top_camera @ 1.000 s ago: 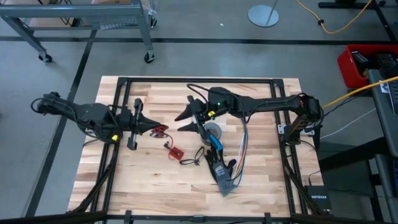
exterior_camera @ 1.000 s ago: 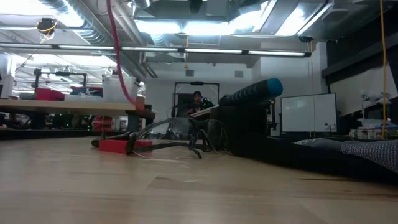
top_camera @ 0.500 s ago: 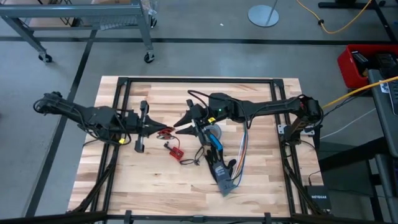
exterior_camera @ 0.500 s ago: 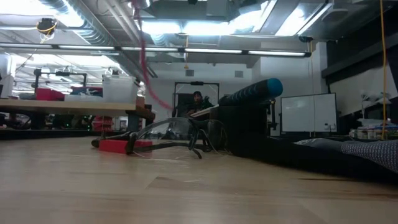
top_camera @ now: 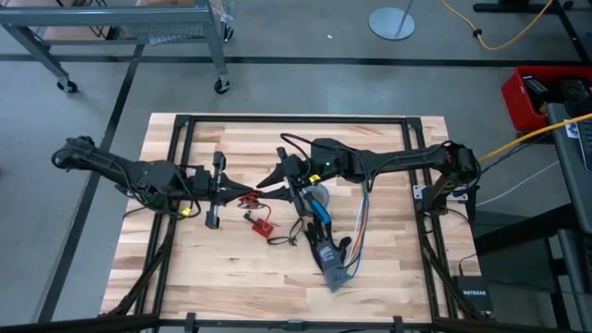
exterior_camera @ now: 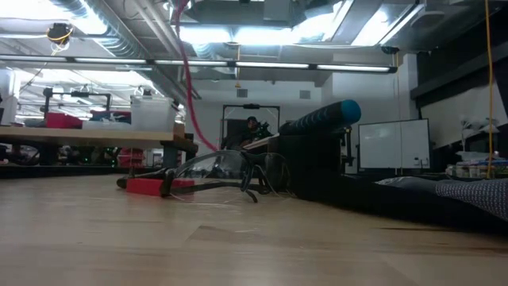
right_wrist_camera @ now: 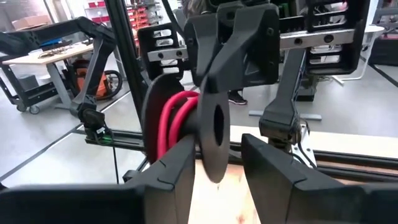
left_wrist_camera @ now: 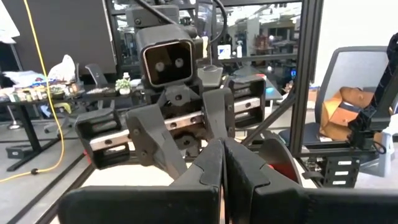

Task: Coil cords
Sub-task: Coil the red wire around the spool

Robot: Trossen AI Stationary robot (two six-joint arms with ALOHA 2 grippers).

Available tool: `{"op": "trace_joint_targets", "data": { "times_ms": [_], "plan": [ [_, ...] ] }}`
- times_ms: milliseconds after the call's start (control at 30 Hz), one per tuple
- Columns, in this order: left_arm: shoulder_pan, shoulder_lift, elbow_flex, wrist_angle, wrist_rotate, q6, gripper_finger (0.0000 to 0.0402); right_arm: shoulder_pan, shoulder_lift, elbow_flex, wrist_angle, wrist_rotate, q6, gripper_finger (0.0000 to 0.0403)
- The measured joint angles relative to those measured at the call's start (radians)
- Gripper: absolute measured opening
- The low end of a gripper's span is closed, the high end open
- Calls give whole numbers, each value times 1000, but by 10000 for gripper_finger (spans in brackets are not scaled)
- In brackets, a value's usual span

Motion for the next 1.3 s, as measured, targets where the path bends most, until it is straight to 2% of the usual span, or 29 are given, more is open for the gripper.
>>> {"op": "trace_joint_targets", "data": {
  "times_ms": [367,467,667,733,867,1033,1300],
  "plan": [
    [0,23,0,28,0,16,0,0,0,0,-1,-1,0,126],
    [0,22,0,27,0,16,0,0,0,0,-2,-2,0,104],
    [0,22,0,28,-3,15,0,0,0,0,2,-5,-2,25],
    [0,21,0,31,-3,14,0,0,0,0,9,-4,-6,12],
    [0,21,0,30,-3,10,3,0,0,0,9,-4,-10,19],
    [0,20,0,29,-4,9,19,0,0,0,9,-4,-8,7],
    [0,-27,0,27,-44,8,78,0,0,0,9,-1,-6,5]
  ]
}}
